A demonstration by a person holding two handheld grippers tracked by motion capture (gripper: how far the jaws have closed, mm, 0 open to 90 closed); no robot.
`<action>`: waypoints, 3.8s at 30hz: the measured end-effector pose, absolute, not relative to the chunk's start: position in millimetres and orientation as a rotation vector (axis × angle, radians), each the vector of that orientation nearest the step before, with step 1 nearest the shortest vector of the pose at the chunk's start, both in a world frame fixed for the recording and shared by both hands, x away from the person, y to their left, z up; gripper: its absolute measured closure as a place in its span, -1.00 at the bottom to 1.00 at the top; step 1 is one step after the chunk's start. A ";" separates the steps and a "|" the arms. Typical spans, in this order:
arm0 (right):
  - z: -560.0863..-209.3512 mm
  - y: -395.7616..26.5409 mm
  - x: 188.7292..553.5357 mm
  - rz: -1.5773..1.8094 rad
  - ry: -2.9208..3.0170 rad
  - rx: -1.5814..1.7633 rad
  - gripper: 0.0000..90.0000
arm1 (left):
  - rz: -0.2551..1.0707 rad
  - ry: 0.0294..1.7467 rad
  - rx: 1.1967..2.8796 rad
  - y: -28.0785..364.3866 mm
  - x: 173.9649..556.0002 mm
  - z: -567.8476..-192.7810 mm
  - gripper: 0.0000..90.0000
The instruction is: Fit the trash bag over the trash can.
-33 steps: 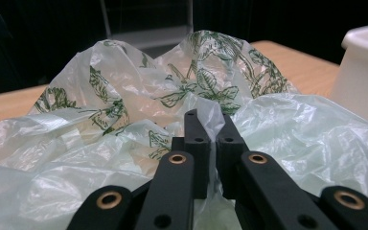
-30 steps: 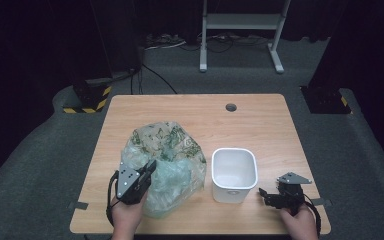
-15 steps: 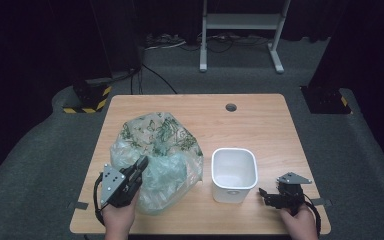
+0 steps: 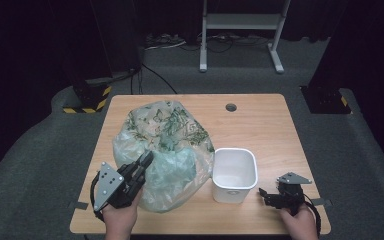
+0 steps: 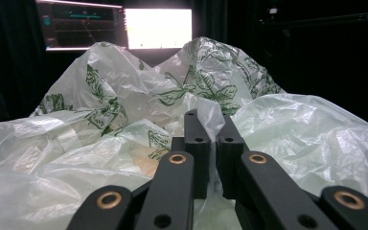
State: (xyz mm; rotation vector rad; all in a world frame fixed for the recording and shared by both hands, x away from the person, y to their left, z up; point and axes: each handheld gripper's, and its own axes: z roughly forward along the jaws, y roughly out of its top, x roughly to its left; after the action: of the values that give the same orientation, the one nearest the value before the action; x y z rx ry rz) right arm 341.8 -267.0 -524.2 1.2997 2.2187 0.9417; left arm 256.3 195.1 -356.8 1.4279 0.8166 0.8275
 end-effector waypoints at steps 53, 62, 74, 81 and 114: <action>-524.3 -267.6 342.3 0.946 2.221 1.293 -0.73 | 0.633 0.558 1.543 81.5 293.4 -357.4 -0.15; -517.7 -271.4 336.0 0.904 2.169 1.265 -0.70 | 0.656 0.670 1.491 119.6 283.0 -380.5 -0.22; -487.0 -306.6 307.5 0.960 2.019 1.266 -0.70 | 0.639 0.768 1.471 132.4 265.3 -403.6 -0.35; -446.7 -314.0 292.3 1.068 1.893 1.230 -0.70 | 0.642 0.755 1.478 118.5 268.4 -402.4 -0.40; -421.0 -240.9 297.8 1.348 2.022 1.020 0.90 | 0.569 0.726 1.681 102.7 258.2 -428.2 0.99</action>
State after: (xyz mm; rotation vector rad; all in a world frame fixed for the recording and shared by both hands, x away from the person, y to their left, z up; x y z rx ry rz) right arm 297.8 -240.9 -421.0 1.0204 2.0222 1.3479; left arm 258.2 102.7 -428.2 1.6807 0.7263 0.5693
